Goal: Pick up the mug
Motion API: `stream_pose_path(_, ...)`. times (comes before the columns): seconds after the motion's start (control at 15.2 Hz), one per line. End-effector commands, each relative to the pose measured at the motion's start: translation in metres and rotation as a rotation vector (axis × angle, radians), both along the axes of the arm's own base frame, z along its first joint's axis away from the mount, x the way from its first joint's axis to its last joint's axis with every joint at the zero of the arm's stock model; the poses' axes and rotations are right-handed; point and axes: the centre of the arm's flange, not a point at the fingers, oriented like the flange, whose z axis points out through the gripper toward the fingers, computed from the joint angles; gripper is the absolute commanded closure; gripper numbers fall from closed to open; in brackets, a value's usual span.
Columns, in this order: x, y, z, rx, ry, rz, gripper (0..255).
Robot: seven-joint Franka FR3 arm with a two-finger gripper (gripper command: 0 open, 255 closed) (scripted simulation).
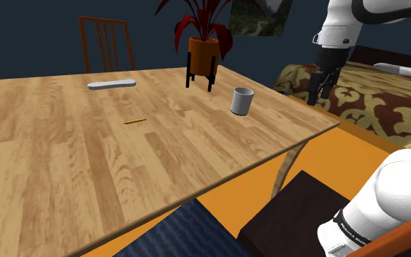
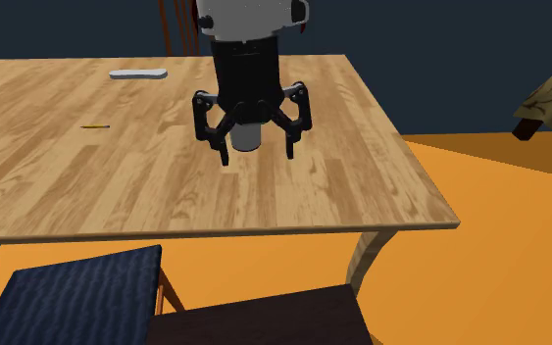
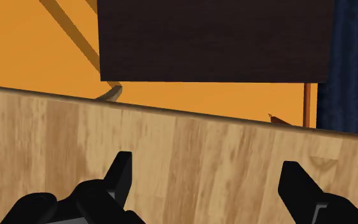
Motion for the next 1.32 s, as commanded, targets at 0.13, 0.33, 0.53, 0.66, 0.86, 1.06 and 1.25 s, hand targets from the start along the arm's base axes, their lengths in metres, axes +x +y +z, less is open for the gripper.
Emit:
stream_pose_path(0.13, 0.022, 0.005, -0.007, -0.003, -0.018, -0.005, 0)
stream_pose_path(0.33, 0.055, 0.013, -0.017, -0.008, -0.045, -0.012, 0)
stream_pose_path(0.53, 0.089, 0.021, -0.027, -0.013, -0.072, -0.020, 0)
stream_pose_path(0.66, 0.112, 0.026, -0.033, -0.016, -0.090, -0.025, 0)
stream_pose_path(0.86, 0.146, 0.033, -0.040, -0.021, -0.117, -0.032, 0)
stream_pose_path(1.06, 0.180, 0.040, -0.047, -0.026, -0.144, -0.040, 0)
stream_pose_path(1.25, 0.215, 0.047, -0.053, -0.031, -0.171, -0.047, 0)
